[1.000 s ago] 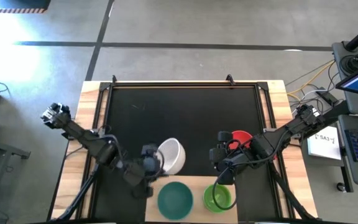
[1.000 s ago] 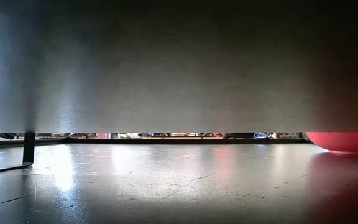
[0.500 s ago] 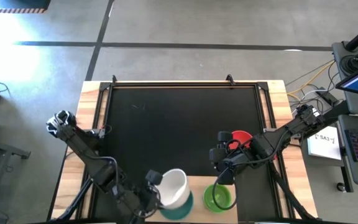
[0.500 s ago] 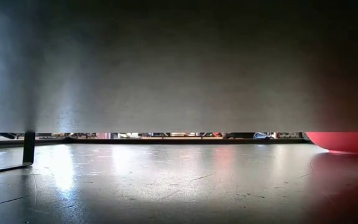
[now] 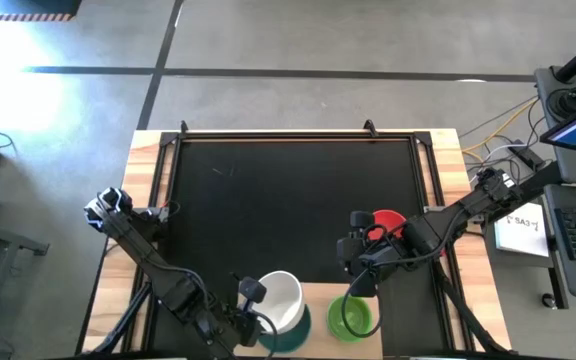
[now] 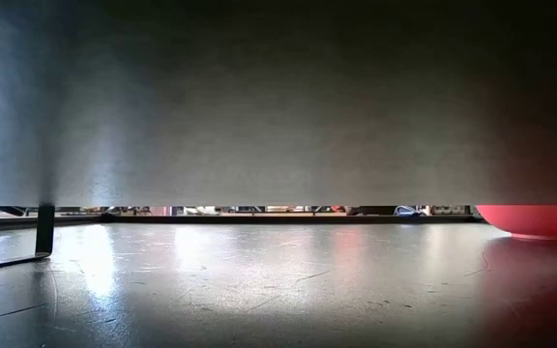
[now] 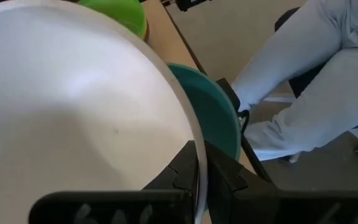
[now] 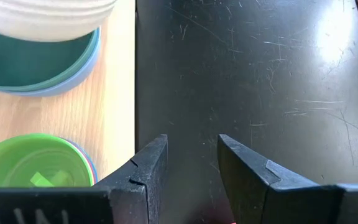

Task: Place and stack bowls onto a shelf
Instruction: Stack the big white bowl on top of the big green bowl on the shelf

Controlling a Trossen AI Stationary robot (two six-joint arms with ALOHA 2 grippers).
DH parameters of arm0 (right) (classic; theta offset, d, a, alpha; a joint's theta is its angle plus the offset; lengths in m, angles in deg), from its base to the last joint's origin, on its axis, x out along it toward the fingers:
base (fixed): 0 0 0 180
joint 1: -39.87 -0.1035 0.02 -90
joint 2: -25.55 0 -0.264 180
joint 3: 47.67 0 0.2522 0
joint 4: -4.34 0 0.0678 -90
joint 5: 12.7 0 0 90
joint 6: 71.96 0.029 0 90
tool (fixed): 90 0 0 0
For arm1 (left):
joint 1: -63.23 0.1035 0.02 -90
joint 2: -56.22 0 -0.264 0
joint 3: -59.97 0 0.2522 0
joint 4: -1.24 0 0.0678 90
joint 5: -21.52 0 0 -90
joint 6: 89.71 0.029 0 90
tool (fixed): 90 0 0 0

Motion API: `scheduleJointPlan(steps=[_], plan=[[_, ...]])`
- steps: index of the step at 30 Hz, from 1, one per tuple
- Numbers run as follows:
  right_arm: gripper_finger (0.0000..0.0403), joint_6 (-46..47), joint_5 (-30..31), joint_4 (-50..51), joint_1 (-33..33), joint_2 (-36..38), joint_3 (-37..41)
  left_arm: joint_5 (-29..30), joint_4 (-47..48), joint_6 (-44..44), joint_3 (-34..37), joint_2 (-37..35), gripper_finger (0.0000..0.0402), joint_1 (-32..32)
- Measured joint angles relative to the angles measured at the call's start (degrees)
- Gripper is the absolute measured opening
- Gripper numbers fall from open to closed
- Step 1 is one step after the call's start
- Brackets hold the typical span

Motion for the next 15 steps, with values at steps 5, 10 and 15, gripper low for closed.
scheduleJointPlan(steps=[5, 10, 15], plan=[[0.0130, 0.01, -0.01, 0.01, 0.01, 0.00, 0.00, -0.02, 0.74, -0.16, -2.14, 2.24, 0.0000, -0.33], [0.0130, 0.01, -0.02, 0.01, 0.01, 0.00, 0.00, -0.03, 0.95, -3.61, -2.52, 3.30, 0.0001, -0.50], [0.0130, 0.01, -0.01, -0.01, 0.01, 0.00, 0.00, -0.04, 1.34, -6.34, -2.52, 3.68, 0.0016, -0.49]])
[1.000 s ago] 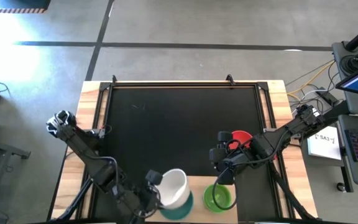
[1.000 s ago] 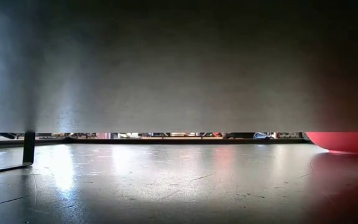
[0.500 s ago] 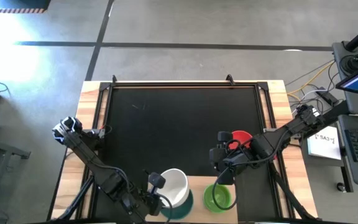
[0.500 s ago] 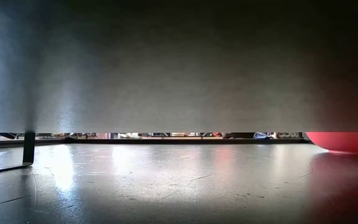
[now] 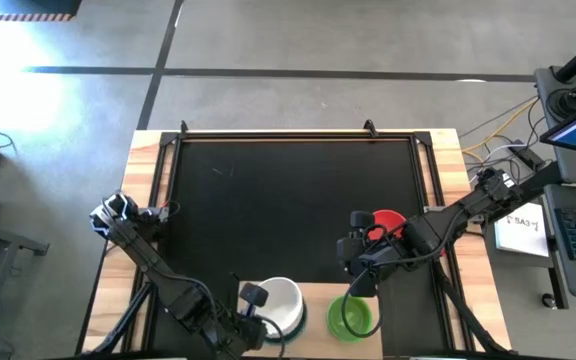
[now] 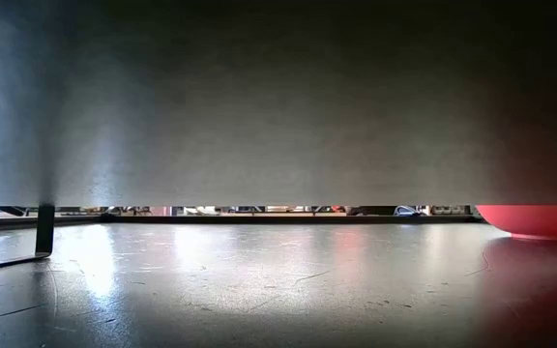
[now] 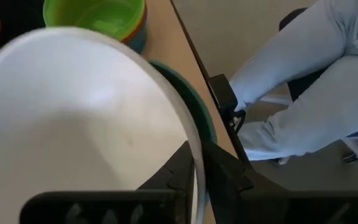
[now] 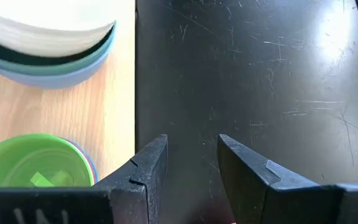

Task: Place and stack bowls onto a shelf
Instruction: Stack the big white bowl on top of the big green bowl on the shelf, then stack the big orange bowl on top of the big white bowl on the shelf

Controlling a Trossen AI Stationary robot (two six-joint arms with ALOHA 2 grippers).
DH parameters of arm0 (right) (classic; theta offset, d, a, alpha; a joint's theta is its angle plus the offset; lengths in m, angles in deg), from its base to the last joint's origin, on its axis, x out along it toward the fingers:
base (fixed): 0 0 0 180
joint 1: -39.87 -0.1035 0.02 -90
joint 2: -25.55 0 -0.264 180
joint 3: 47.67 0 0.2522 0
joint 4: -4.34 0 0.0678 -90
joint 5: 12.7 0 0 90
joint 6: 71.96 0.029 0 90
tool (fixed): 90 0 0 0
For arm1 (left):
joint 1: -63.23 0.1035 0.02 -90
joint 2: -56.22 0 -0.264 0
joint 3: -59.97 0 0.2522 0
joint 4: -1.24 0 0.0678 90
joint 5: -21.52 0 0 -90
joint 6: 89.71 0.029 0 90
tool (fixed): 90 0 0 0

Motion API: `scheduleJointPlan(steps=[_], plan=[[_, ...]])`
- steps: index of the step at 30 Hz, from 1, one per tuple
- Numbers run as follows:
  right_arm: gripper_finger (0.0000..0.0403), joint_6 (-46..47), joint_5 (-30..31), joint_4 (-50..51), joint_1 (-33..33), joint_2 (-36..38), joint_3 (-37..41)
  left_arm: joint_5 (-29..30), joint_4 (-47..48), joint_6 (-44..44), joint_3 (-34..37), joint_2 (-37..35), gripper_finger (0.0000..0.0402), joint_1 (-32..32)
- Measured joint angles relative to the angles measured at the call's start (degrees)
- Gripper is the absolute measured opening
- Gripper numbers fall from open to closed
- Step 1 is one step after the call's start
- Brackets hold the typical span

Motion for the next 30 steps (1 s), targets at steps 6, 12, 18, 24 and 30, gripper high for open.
scheduleJointPlan(steps=[6, 12, 18, 24, 30], plan=[[0.0130, -0.02, 0.00, 0.02, 0.00, 0.00, 0.00, -0.39, 0.03, -2.58, 0.00, 0.00, 0.0046, 0.00], [0.0130, -0.01, 0.00, 0.01, 0.00, 0.00, 0.00, -0.41, -1.48, -2.79, 0.00, 0.00, 0.0081, 0.00], [0.0130, -0.02, 0.00, 0.02, 0.00, 0.00, 0.00, 0.46, -2.86, -1.44, -0.36, -0.02, 0.0095, 0.08], [0.0130, -0.01, 0.00, 0.00, 0.00, 0.00, 0.00, 8.39, -0.01, 0.12, -3.36, -0.09, 0.0096, 0.97], [0.0130, -0.02, 0.00, 0.02, 0.00, 0.00, 0.00, 15.72, 8.29, -3.27, -6.98, -0.20, 0.0096, 2.09]])
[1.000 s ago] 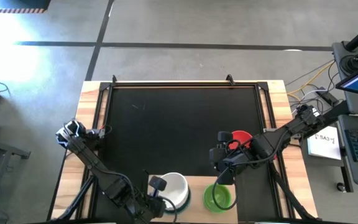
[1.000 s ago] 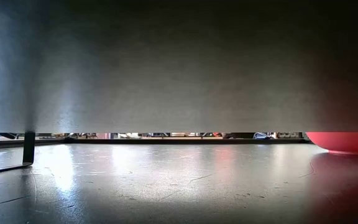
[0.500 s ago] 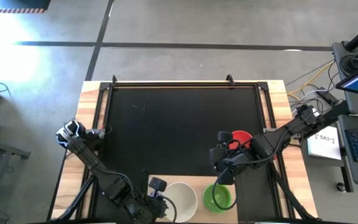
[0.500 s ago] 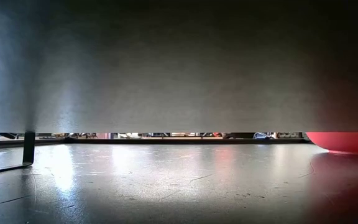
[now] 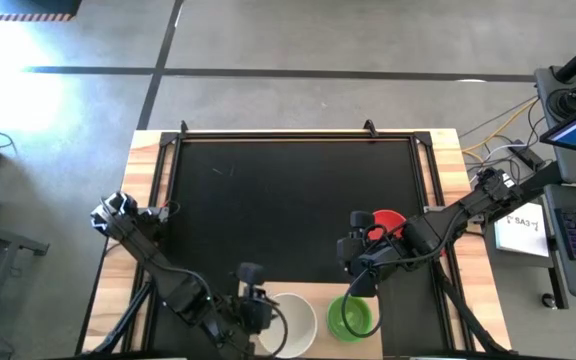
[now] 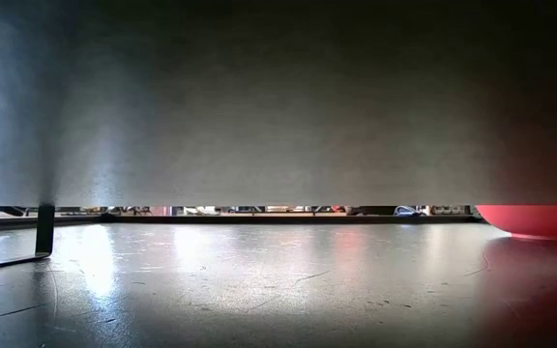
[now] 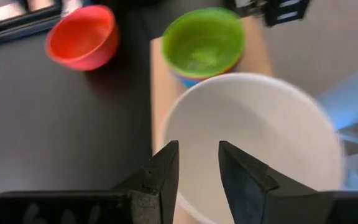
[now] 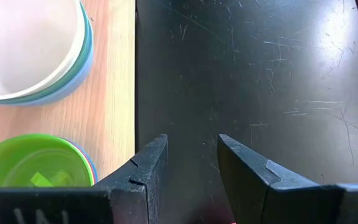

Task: Place and stack bowls onto a shelf
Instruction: Stack the big orange bowl on top of the big white bowl on the shelf

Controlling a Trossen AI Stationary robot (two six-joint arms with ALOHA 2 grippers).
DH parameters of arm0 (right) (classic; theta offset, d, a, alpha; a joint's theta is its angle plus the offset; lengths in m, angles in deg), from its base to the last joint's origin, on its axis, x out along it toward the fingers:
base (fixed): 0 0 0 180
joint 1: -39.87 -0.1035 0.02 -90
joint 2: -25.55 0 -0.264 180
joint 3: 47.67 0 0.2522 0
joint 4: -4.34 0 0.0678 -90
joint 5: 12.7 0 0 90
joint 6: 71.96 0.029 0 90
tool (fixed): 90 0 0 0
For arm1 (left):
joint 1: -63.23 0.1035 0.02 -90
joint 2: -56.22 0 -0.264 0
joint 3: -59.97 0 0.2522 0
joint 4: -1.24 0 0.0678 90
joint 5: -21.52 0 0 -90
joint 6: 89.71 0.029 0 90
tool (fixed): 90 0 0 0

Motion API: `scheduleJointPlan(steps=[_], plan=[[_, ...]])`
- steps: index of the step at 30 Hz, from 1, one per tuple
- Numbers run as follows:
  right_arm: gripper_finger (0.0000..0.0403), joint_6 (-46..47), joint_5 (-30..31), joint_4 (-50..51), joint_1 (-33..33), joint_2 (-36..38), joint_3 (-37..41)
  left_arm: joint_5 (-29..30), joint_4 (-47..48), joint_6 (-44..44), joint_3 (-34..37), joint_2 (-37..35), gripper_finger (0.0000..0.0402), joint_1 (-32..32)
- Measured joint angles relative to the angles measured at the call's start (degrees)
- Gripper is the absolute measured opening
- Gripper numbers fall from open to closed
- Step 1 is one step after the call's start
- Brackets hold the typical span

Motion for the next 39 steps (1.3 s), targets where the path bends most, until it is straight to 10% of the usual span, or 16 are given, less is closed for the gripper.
scheduleJointPlan(steps=[11, 39], plan=[[0.0130, 0.10, 0.48, -1.41, 0.00, 0.00, 0.00, 14.44, 4.65, -7.95, -1.39, 0.00, 0.0096, 3.28], [0.0130, -0.36, 0.89, -15.87, 1.56, 0.00, 0.00, 14.89, 15.01, -17.80, -1.26, 0.00, 0.0096, 5.84]])
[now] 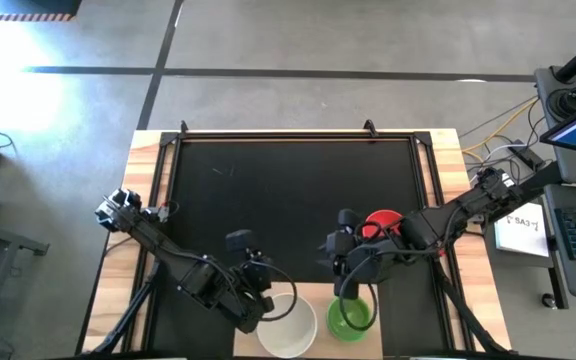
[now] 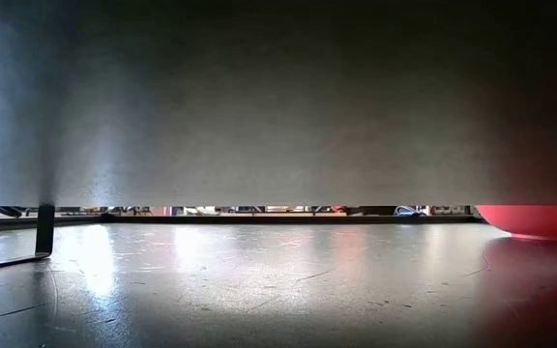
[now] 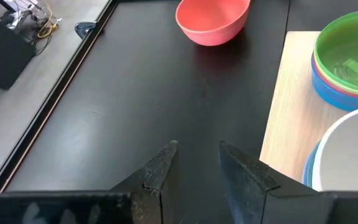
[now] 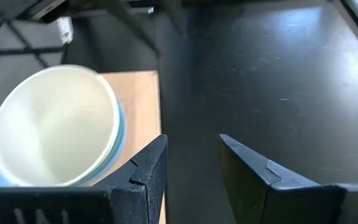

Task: Place and stack bowls onto a shelf
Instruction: Stack the big orange bowl on top of the big white bowl on the shelf

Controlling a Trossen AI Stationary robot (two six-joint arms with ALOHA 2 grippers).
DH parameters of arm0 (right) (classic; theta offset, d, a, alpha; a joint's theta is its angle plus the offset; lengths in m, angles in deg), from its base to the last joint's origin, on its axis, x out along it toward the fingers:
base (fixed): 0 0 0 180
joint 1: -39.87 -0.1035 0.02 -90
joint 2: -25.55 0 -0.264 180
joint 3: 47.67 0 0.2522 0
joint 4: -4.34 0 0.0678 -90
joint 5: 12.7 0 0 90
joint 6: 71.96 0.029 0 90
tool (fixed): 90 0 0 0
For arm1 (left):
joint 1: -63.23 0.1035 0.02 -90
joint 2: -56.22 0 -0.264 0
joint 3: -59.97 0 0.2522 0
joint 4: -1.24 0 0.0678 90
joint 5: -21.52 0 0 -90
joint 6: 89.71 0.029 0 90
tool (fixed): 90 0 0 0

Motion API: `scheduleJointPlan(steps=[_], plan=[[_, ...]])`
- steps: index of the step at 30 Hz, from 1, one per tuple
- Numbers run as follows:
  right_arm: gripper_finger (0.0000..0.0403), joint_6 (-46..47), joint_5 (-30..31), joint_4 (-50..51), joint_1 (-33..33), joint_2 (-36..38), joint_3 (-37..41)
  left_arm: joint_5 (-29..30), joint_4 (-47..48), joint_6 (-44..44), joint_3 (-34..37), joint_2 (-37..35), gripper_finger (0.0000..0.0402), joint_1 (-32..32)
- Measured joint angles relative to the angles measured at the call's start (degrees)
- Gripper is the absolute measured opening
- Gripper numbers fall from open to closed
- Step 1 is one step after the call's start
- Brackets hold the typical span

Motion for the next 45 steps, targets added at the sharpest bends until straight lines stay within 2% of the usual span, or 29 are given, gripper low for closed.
scheduleJointPlan(steps=[4, 7, 12, 15, 20, 25, 29, 34, 39, 45], plan=[[0.0130, -2.33, -3.02, 0.33, 0.70, 0.01, 0.00, 0.04, 0.55, -0.20, 0.02, 0.11, 0.0096, -0.02], [0.0127, 0.34, -3.45, 2.38, 1.64, 0.01, 0.00, 0.04, 2.04, -0.74, 0.07, 0.20, 0.0096, -0.08], [0.0117, 11.76, -3.58, 15.41, 5.97, 0.61, 0.00, 0.04, 4.29, -2.85, 0.37, 0.20, 0.0096, -0.15], [0.0119, 17.26, -7.08, 24.73, 10.03, 0.66, 0.00, 0.04, 4.64, -3.31, 0.44, 0.20, 0.0096, -0.16], [0.0144, 21.20, -13.81, 31.87, 16.45, 0.68, 0.00, 0.02, 6.46, -4.41, 0.46, 0.20, 0.0096, -0.76], [0.0184, 26.00, -15.68, 36.27, 21.64, 0.68, 0.00, -0.11, 10.16, -8.00, 0.48, 0.20, 0.0096, -1.99], [0.0207, 32.23, -15.71, 37.81, 23.63, 0.70, 0.20, -0.13, 14.65, -13.13, 0.48, 0.20, 0.0096, -3.31], [0.0209, 32.79, -16.49, 37.75, 24.17, 0.70, 3.22, -0.57, 21.13, -21.51, 0.48, 0.20, 0.0096, -5.46], [0.0209, 35.52, -20.16, 36.57, 24.92, 0.70, 10.15, -0.47, 26.10, -28.15, 0.48, 0.20, 0.0096, -7.43], [0.0209, 39.21, -27.60, 28.63, 24.83, 0.70, 18.86, 1.76, 27.20, -29.57, 0.48, 0.20, 0.0096, -9.12]])
